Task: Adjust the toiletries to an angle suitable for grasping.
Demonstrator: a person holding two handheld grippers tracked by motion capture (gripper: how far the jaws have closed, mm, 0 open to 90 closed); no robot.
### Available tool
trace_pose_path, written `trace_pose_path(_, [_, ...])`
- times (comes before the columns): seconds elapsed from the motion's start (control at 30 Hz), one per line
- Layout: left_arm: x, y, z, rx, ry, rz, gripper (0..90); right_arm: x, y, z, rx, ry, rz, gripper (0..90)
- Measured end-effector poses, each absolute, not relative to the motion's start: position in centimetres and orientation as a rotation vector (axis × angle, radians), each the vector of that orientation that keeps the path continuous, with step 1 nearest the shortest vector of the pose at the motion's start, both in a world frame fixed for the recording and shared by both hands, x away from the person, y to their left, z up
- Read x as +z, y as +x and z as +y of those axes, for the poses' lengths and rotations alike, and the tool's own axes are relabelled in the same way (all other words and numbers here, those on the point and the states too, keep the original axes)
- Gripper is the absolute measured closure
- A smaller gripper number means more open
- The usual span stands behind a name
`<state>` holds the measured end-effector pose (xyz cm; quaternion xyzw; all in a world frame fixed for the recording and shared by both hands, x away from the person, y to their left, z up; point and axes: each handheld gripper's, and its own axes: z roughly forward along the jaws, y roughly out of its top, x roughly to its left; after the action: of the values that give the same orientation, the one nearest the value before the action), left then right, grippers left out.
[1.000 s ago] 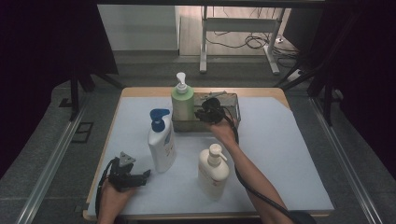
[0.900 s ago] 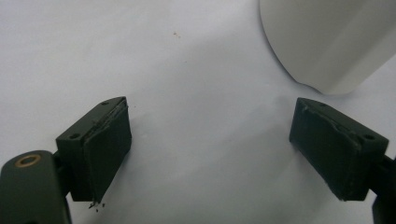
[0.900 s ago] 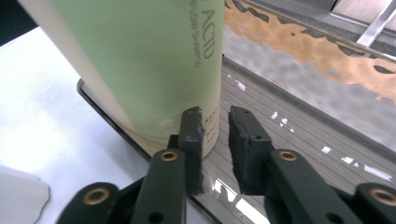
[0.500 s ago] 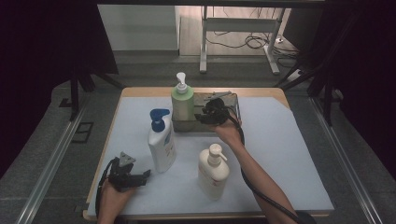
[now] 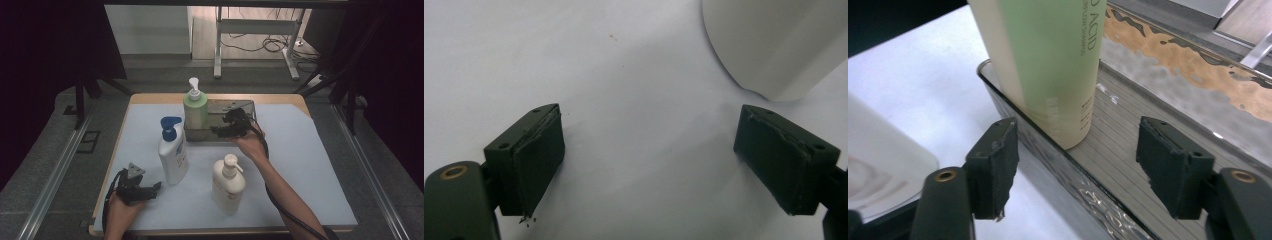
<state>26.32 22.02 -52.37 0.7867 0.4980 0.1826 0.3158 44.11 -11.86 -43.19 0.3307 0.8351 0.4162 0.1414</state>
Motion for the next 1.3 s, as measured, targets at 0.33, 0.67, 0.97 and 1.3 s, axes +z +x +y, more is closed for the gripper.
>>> trace_pose_path(0.33, [-52.4,26.3,22.0,0.481,2.072,1.311,12.9,-42.5,43.0,-12.9,1.205,0.932,2.420,16.6])
trace_pose_path(0.67, [-52.4,26.3,22.0,0.482,2.073,1.312,12.9,-42.5,41.4,-14.5,1.152,0.898,2.427,0.9])
trace_pose_path(0.97, [-52.4,26.3,22.0,0.482,2.073,1.311,12.9,-42.5,40.0,-16.1,1.124,0.870,2.436,0.0])
trace_pose_path(1.3, [-52.4,26.3,22.0,0.482,2.073,1.311,12.9,-42.5,38.5,-18.0,1.091,0.864,2.446,0.0])
